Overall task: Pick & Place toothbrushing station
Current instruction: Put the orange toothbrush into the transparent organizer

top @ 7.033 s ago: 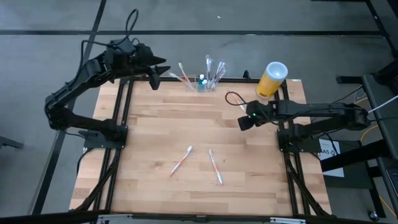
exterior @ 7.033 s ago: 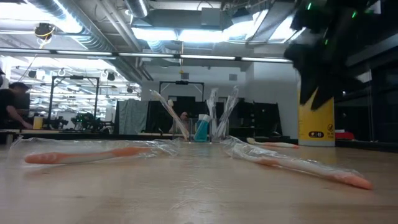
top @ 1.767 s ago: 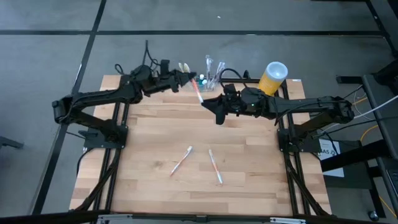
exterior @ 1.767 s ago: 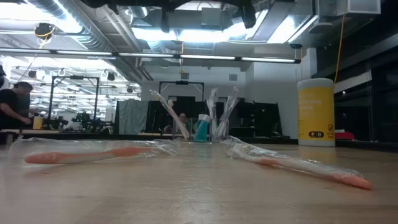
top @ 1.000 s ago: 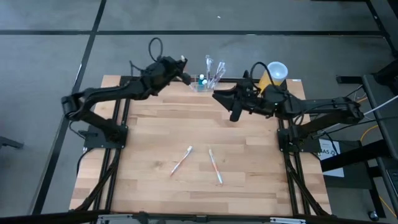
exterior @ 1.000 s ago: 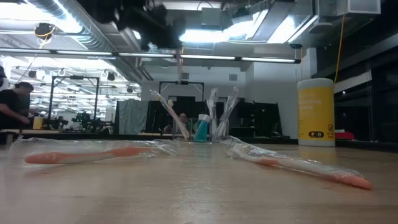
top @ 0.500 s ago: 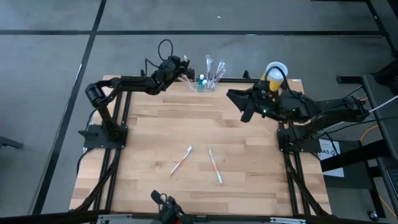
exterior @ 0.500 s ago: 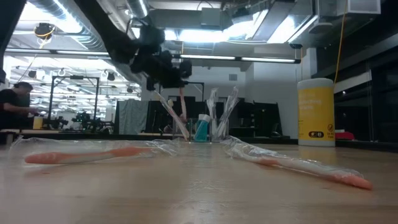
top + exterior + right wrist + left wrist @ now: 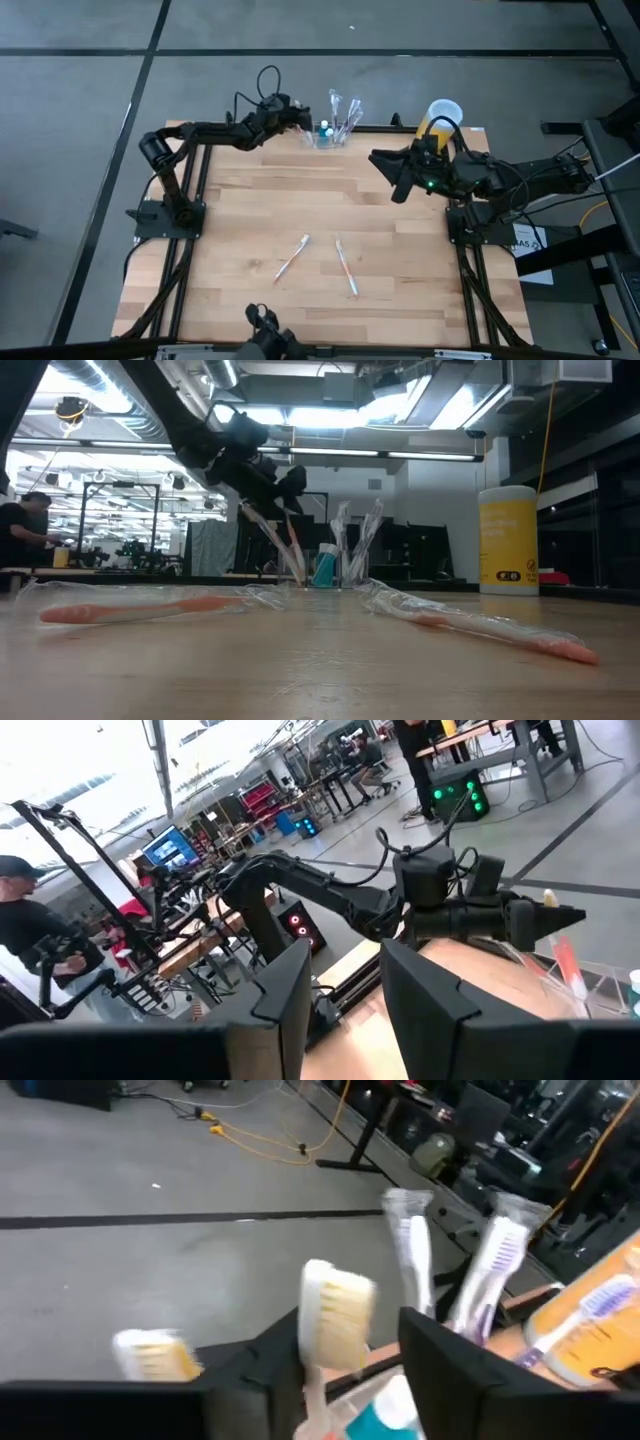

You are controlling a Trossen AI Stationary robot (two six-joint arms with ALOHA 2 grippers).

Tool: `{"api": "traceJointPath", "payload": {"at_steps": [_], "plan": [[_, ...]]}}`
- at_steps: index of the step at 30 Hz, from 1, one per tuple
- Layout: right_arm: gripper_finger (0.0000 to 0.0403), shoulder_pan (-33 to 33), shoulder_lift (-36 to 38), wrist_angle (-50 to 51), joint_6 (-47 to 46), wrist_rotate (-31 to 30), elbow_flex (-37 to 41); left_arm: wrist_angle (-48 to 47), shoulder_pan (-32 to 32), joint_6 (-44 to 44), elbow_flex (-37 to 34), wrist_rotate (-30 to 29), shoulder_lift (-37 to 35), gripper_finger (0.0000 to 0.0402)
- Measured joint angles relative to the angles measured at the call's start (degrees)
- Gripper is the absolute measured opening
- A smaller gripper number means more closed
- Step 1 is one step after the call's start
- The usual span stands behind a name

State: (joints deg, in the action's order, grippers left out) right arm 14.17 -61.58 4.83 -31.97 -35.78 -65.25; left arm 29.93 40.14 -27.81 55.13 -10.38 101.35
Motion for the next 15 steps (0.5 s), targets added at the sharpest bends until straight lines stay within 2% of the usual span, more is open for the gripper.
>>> {"api": "traceJointPath", "payload": {"at_steps": [5,10,13,15], "plan": [[0.0125,0.93,0.00,0.01,0.94,-1.13,0.00,1.86,1.34,3.17,-0.02,1.73,-2.83,0.0201],[0.0125,0.95,0.00,3.00,0.05,-0.85,0.00,2.24,2.71,6.97,-0.02,2.95,-10.17,0.0209],[0.0125,0.95,0.00,9.83,-4.47,-0.25,0.00,-6.04,3.80,7.80,0.00,8.04,-17.48,0.0203],[0.0125,0.95,-0.04,16.45,-9.19,1.96,0.00,-16.49,3.72,8.95,0.02,11.82,-22.73,0.0196]]}}
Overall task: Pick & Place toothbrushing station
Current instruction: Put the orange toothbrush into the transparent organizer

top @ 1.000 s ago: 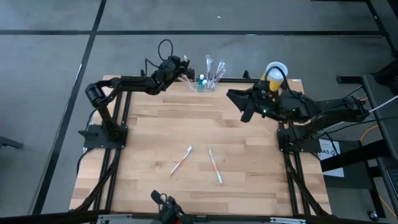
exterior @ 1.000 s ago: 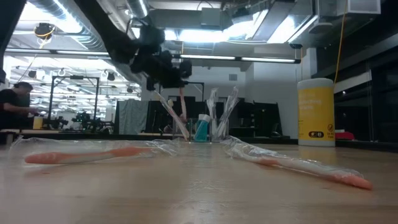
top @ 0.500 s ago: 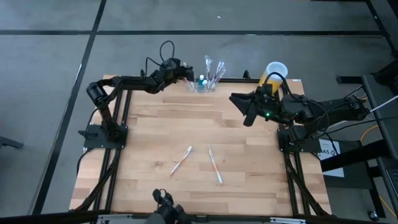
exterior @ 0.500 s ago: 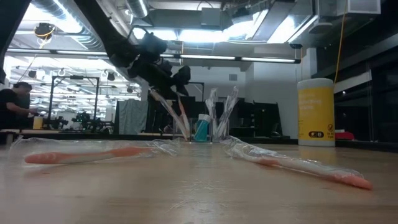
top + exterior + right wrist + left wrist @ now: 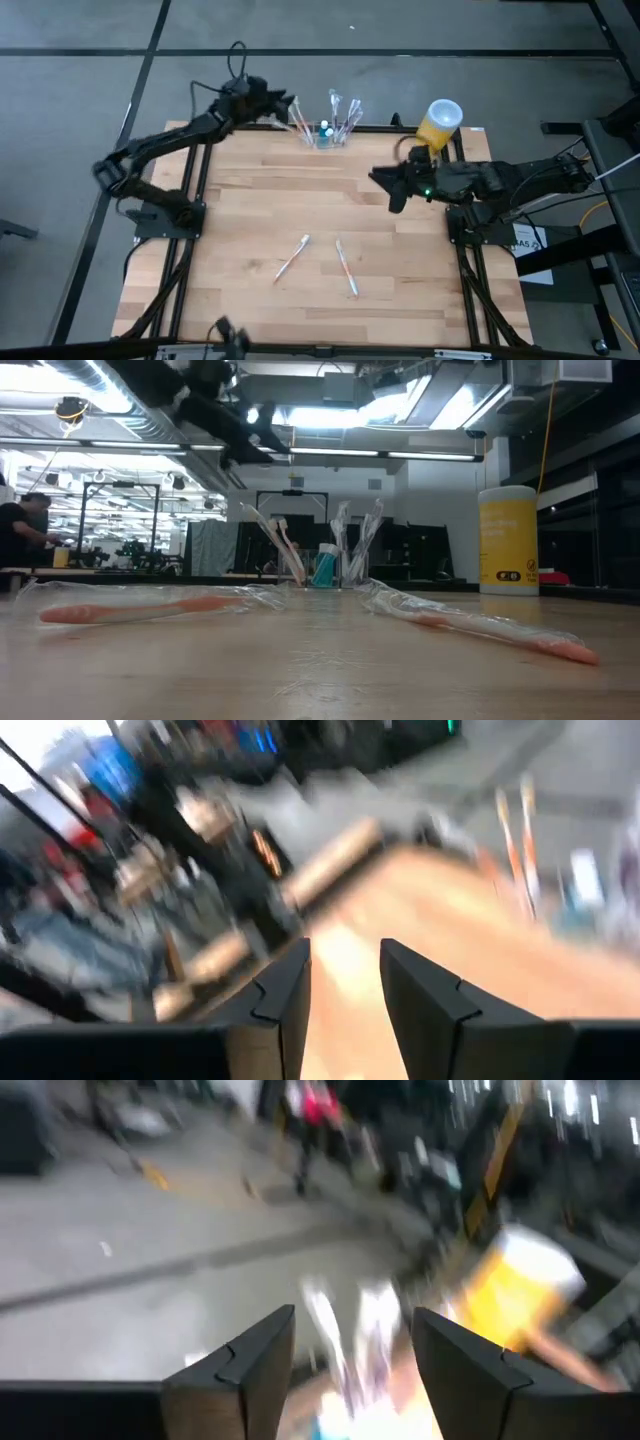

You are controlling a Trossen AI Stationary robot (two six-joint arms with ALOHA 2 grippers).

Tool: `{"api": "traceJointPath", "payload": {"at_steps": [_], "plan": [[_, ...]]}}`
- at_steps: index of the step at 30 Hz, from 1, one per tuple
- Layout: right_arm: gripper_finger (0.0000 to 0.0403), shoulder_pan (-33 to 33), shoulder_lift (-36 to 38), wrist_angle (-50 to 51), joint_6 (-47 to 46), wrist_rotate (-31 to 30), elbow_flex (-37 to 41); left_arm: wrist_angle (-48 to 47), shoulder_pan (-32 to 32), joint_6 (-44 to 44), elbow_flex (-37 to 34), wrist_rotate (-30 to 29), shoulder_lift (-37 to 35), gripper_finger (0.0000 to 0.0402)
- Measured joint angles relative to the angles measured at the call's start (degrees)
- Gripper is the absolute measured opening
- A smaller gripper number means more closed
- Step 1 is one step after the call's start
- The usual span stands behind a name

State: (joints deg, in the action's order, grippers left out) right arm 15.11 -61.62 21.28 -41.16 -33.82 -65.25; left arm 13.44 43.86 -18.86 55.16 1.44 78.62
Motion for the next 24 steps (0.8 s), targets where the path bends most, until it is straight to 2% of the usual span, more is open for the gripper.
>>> {"api": "traceJointPath", "payload": {"at_steps": [3,5,7,11,13,18,24], "plan": [[0.0125,0.00,-2.06,12.03,-7.73,5.64,-0.01,-15.74,-2.18,3.03,0.00,4.24,-7.31,0.0185],[0.0125,0.00,-4.60,18.49,-11.51,10.77,0.09,-24.96,-4.46,5.02,-0.02,4.05,-11.92,0.0179],[0.0125,0.14,-7.10,20.51,-12.92,15.11,0.09,-31.23,-6.99,6.03,-0.02,1.35,-16.36,0.0175],[0.0125,0.37,-12.63,18.26,-13.94,19.35,0.09,-40.14,-11.29,5.36,-0.02,-6.74,-24.52,0.0174],[0.0125,0.02,-15.95,18.01,-15.09,21.02,0.07,-43.26,-13.04,3.27,-0.02,-8.94,-27.82,0.0175],[0.0125,-1.98,-26.10,13.50,-17.09,27.36,0.07,-48.98,-17.61,-1.19,-0.02,-10.83,-33.55,0.0171],[0.0125,-3.10,-34.93,8.56,-21.78,33.55,0.07,-52.81,-23.01,-3.11,-0.02,-12.41,-35.42,0.0170]]}}
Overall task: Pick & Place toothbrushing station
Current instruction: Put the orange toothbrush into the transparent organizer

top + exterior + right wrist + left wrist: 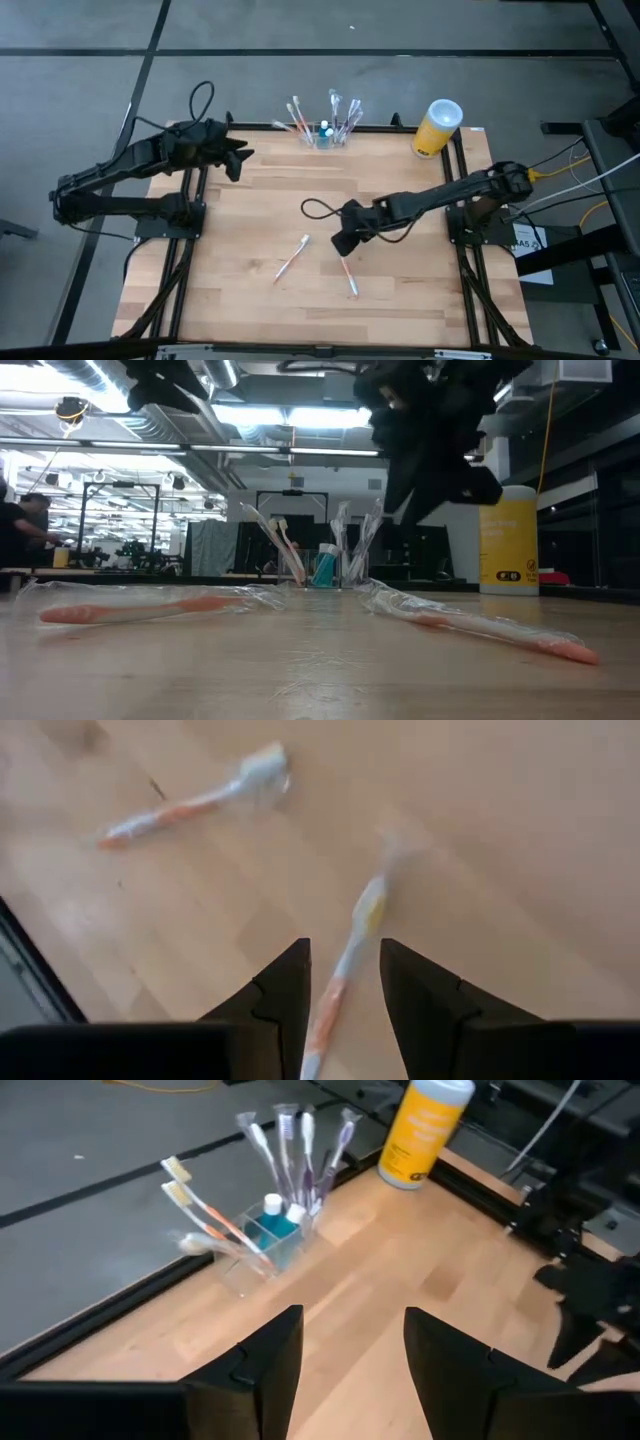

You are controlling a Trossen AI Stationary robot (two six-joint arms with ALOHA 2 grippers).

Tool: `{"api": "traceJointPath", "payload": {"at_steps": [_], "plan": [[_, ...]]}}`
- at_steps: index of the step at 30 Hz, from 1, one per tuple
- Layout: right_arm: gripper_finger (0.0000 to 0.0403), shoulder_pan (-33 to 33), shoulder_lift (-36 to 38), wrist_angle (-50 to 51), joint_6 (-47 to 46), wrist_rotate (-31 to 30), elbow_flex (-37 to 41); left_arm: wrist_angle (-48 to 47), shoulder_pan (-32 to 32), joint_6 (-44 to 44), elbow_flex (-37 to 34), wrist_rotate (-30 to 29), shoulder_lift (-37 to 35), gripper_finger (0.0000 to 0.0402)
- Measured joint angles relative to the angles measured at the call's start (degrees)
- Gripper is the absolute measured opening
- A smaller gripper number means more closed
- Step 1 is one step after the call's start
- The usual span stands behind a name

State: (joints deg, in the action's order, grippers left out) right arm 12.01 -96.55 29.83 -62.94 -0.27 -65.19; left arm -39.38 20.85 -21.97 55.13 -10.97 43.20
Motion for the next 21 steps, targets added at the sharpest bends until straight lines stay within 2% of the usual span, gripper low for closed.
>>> {"api": "traceJointPath", "payload": {"at_steps": [3,11,21], "plan": [[0.0125,0.74,-2.01,-1.34,-2.58,2.65,0.00,0.23,-2.20,0.02,0.00,-1.38,-0.34,0.0170],[0.0125,3.26,-4.87,-3.88,-8.24,4.47,-0.07,0.51,-4.94,0.15,0.00,-3.05,-0.40,0.0170],[0.0125,3.36,-10.92,-4.77,-6.71,6.07,-0.07,0.62,-6.41,-0.67,-0.02,-3.00,-1.55,0.0168]]}}
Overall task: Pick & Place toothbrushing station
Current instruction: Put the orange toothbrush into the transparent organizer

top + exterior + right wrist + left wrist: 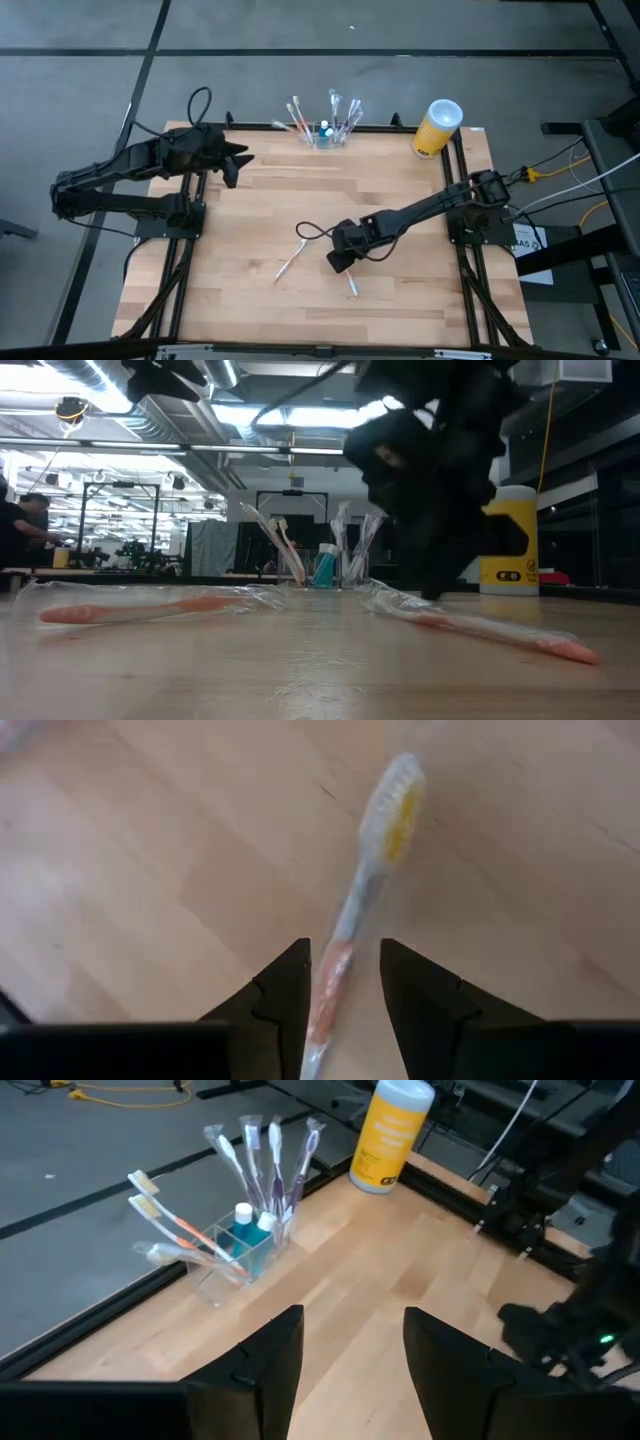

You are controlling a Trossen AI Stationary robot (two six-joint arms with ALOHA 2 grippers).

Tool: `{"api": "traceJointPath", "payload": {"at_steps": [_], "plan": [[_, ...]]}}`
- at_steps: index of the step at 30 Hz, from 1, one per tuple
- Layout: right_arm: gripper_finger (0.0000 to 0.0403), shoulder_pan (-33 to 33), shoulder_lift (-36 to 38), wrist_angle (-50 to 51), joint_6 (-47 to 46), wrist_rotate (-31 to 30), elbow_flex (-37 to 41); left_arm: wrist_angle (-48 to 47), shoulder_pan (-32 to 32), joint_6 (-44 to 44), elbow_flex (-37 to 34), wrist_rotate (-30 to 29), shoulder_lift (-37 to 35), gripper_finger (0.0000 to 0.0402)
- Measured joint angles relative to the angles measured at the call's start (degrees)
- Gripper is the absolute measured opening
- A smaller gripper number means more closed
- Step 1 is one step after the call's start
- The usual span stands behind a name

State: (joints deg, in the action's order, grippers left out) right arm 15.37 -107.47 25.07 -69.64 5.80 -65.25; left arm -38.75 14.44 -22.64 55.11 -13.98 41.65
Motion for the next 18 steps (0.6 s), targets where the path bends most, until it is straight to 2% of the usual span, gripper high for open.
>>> {"api": "traceJointPath", "payload": {"at_steps": [3,5,9,10,16,18], "plan": [[0.0122,-0.02,-2.11,-1.52,0.61,0.15,0.00,0.03,-0.22,-0.87,-0.02,-0.02,-1.09,0.0169],[0.0107,-0.04,-3.21,-2.85,1.35,1.22,-0.12,0.02,-0.22,-1.46,-0.02,-0.02,-1.85,0.0167],[0.0023,-0.27,-3.88,-6.47,4.12,1.68,0.05,-1.62,-0.22,-2.61,-0.02,0.02,-3.28,0.0162],[0.0013,-0.36,-3.81,-8.77,4.70,1.26,-0.04,-2.73,-0.20,-3.09,-0.02,0.04,-3.61,0.0162],[0.0003,-2.11,2.78,-12.70,6.48,-3.63,-0.02,-12.35,-0.20,-7.55,-0.02,0.55,-4.08,0.0166],[0.0003,-3.02,5.19,-14.94,7.58,-5.64,-0.02,-12.73,-0.20,-8.72,-0.45,2.07,-3.73,0.0166]]}}
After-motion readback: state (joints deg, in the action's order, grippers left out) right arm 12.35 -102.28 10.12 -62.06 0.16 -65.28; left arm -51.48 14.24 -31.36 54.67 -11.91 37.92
